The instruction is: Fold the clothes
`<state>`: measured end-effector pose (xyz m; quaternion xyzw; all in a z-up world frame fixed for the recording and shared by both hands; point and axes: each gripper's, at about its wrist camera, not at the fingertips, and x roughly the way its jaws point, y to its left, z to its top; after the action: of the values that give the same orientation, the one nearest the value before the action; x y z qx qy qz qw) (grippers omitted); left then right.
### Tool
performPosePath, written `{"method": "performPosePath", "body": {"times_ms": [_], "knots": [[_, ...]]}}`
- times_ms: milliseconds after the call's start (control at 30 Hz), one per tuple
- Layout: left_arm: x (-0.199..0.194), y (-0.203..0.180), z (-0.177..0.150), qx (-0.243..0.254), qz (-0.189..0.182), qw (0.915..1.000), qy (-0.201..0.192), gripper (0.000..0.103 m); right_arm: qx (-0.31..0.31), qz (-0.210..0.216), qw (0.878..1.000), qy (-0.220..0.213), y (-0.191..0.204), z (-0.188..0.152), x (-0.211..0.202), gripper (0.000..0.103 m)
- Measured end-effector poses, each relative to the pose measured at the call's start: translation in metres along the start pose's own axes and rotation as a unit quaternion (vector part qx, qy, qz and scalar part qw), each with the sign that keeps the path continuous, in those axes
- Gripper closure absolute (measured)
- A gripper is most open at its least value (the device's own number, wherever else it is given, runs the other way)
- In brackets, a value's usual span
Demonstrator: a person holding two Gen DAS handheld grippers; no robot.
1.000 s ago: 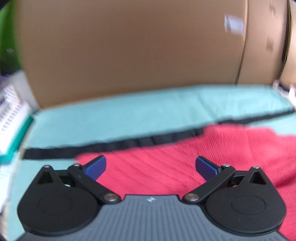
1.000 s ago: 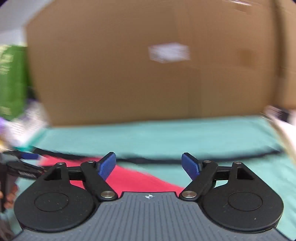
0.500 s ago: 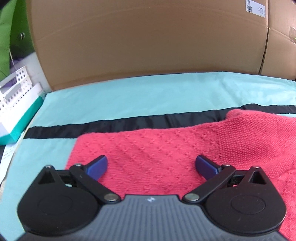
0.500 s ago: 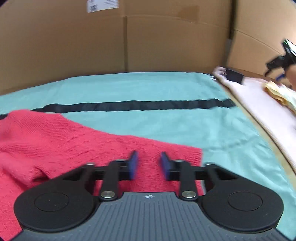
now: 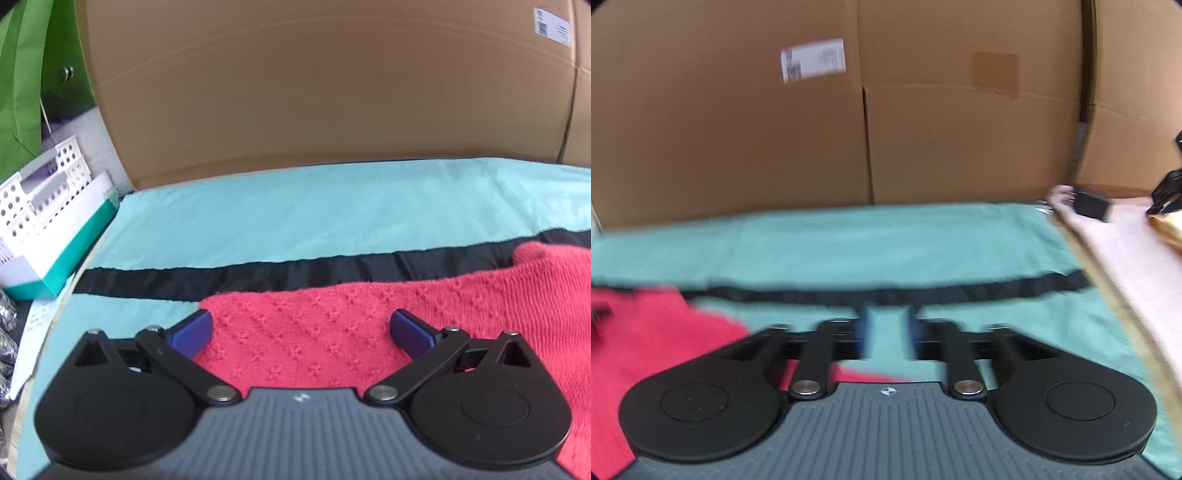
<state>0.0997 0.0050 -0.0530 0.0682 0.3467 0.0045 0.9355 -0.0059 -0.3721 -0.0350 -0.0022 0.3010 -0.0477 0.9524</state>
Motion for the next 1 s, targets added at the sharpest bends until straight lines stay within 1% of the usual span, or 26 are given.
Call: {"method": "performPosePath", "body": {"times_ms": [33,100,167,233,300,333,367,400,433,467,500,567,667,733,833,933,967,1000], "knots": [[-0.001,0.001,-0.001,0.000,-0.003,1.0000,0.000,0.001,-0.014,-0.022,1.000,0.003,-0.001,-0.009,-0.003,0.019],[-0.003,0.003,-0.002,0.001,-0.010,1.0000,0.002,0.001,-0.024,-0.044,0.999,0.018,-0.007,-0.026,-0.007,0.017],[-0.003,0.005,-0.002,-0.002,-0.017,0.9998,0.006,0.001,-0.014,-0.053,0.998,0.037,-0.015,-0.038,-0.005,0.017],[-0.002,0.006,-0.002,-0.005,-0.024,0.9997,0.008,0.001,0.009,-0.054,0.997,0.049,-0.023,-0.047,-0.001,0.017],[-0.003,0.005,-0.003,-0.003,-0.024,0.9997,0.006,0.001,0.034,-0.041,0.997,0.051,-0.028,-0.052,0.003,0.017],[-0.003,0.005,-0.003,-0.002,-0.024,0.9997,0.005,0.001,0.042,-0.032,0.997,0.047,-0.028,-0.052,0.003,0.020],[-0.004,0.005,-0.004,-0.003,-0.024,0.9997,0.005,0.001,0.050,-0.023,0.998,0.043,-0.028,-0.053,0.003,0.024],[-0.004,0.005,-0.004,-0.004,-0.025,0.9997,0.005,0.001,0.056,-0.015,0.998,0.039,-0.027,-0.053,0.003,0.038],[-0.004,0.005,-0.005,-0.005,-0.026,0.9996,0.005,0.001,0.059,-0.009,0.998,0.035,-0.026,-0.051,0.004,0.061],[-0.004,0.006,-0.005,-0.007,-0.026,0.9996,0.005,0.001,0.064,0.000,0.997,0.034,-0.025,-0.047,0.003,0.078],[-0.004,0.006,-0.005,-0.009,-0.027,0.9996,0.005,0.001,0.068,0.009,0.997,0.032,-0.025,-0.044,0.002,0.090],[-0.003,0.007,-0.005,-0.010,-0.026,0.9996,0.003,0.001,0.076,0.024,0.996,0.027,-0.023,-0.037,-0.001,0.090],[-0.003,0.005,-0.006,-0.015,-0.020,0.9997,-0.002,0.001,0.074,0.025,0.997,-0.018,-0.021,-0.018,-0.008,0.090],[-0.001,0.004,-0.005,-0.018,-0.011,0.9998,-0.006,0.001,0.067,0.028,0.996,-0.059,-0.019,-0.001,-0.015,0.090],[0.005,0.001,0.000,-0.023,-0.003,0.9997,-0.010,0.001,0.048,0.020,0.991,-0.119,-0.009,0.030,-0.022,0.090],[0.012,-0.004,0.008,-0.027,0.015,0.9994,-0.016,0.001,0.036,0.004,0.988,-0.151,0.000,0.055,-0.014,0.090],[0.014,-0.005,0.009,-0.026,0.023,0.9992,-0.023,0.001,0.028,-0.010,0.987,-0.155,0.003,0.058,-0.007,0.090],[0.018,-0.007,0.010,-0.024,0.025,0.9991,-0.024,0.001,0.019,-0.025,0.988,-0.148,0.005,0.059,0.004,0.090]]}}
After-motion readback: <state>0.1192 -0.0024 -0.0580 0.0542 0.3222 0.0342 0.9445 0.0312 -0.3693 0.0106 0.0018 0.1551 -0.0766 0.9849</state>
